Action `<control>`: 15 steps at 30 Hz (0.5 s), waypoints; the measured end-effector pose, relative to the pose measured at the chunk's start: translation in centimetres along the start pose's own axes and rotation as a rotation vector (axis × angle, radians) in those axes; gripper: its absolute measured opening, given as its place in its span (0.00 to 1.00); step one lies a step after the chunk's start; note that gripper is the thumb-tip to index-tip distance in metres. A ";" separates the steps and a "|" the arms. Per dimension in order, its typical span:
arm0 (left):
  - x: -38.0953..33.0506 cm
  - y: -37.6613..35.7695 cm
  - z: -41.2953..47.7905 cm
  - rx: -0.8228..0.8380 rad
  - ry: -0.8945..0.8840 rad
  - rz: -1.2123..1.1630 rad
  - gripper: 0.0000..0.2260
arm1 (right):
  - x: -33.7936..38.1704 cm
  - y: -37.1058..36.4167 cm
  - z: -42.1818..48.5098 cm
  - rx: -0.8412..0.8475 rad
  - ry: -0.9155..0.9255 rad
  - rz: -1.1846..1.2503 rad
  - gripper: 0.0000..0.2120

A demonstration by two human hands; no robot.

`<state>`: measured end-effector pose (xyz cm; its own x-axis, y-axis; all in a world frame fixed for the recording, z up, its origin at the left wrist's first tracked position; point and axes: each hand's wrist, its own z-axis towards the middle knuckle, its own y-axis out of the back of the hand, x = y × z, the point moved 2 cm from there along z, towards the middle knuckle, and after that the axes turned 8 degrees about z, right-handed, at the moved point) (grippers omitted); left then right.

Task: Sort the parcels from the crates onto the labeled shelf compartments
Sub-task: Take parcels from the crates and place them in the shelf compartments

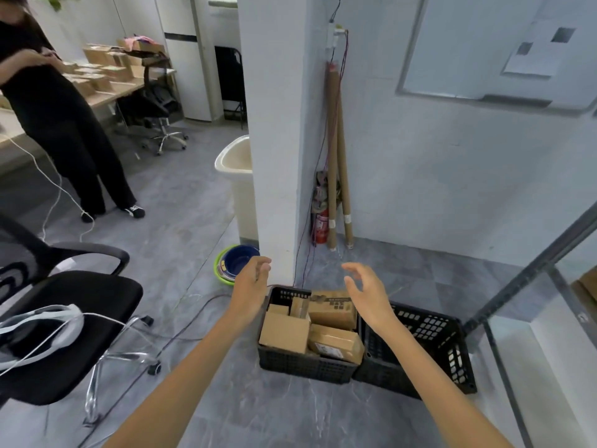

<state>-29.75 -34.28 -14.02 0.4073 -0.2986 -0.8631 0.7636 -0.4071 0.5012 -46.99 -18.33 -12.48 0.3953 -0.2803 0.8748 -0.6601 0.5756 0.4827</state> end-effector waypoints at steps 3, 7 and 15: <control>1.4 1.0 0.4 0.015 0.022 -0.006 0.10 | -0.1 -1.6 0.4 0.008 -0.033 0.005 0.14; 3.8 1.6 1.5 0.033 0.067 0.027 0.10 | -0.8 -4.0 1.1 0.020 -0.079 0.017 0.12; 7.3 0.7 5.6 0.041 0.154 0.049 0.09 | -3.6 -7.8 5.4 0.098 -0.206 0.047 0.11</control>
<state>-29.05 -41.62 -19.64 0.5179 -0.1848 -0.8352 0.7209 -0.4314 0.5424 -46.69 -25.93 -19.11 0.2308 -0.4115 0.8817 -0.7377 0.5169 0.4343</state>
